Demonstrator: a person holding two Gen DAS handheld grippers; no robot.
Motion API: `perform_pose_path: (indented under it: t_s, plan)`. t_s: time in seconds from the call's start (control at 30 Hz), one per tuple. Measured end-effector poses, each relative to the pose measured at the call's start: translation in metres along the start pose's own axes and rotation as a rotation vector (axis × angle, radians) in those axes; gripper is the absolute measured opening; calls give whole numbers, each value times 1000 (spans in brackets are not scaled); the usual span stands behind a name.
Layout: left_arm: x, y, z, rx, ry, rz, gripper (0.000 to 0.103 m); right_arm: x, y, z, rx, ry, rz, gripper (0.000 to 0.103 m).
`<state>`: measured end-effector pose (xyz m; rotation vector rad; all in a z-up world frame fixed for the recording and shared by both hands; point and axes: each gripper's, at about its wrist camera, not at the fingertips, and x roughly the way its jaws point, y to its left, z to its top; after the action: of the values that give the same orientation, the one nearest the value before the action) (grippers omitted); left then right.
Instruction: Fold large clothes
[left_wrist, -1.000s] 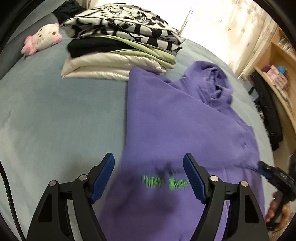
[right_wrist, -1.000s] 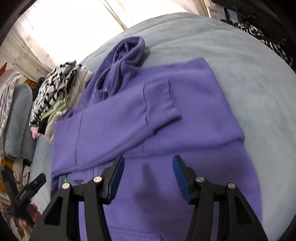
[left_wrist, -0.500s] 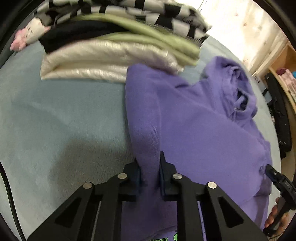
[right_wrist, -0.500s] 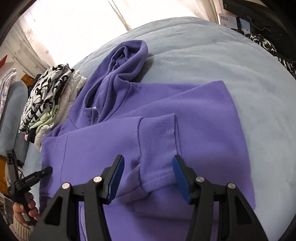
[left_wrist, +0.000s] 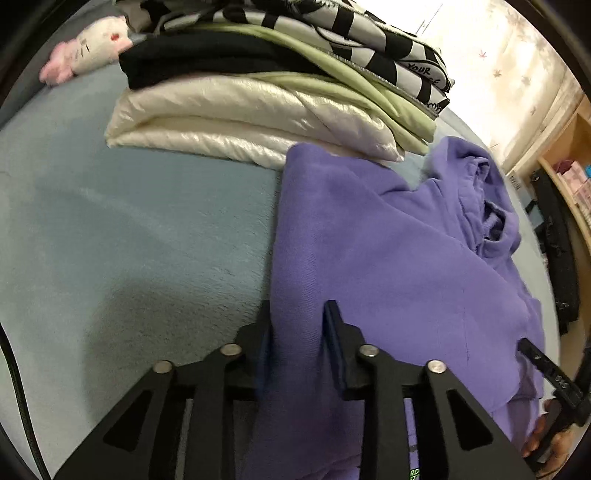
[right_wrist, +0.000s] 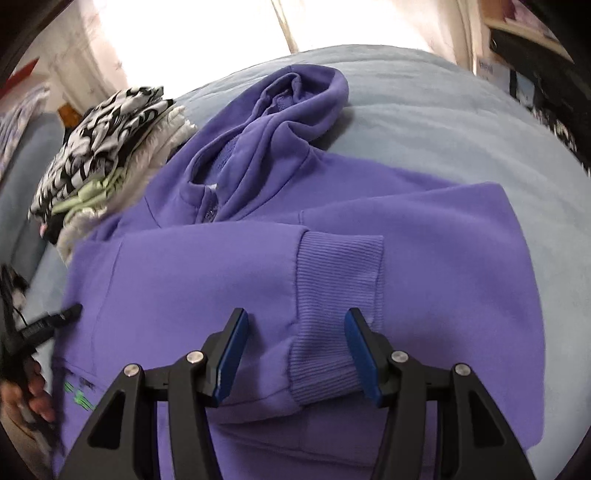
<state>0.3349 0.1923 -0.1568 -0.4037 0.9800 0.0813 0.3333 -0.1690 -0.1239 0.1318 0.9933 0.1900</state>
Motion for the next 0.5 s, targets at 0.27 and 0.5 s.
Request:
perform_pose_path:
  t_s: [0.27,0.5]
  plan:
    - [-52,-41,-2,225,-176,150,34,-39,-16,3,76,-102,8,54]
    - [-35,-95,-11,206,-67,38,34,-32,55,11,-32,-103,118,54]
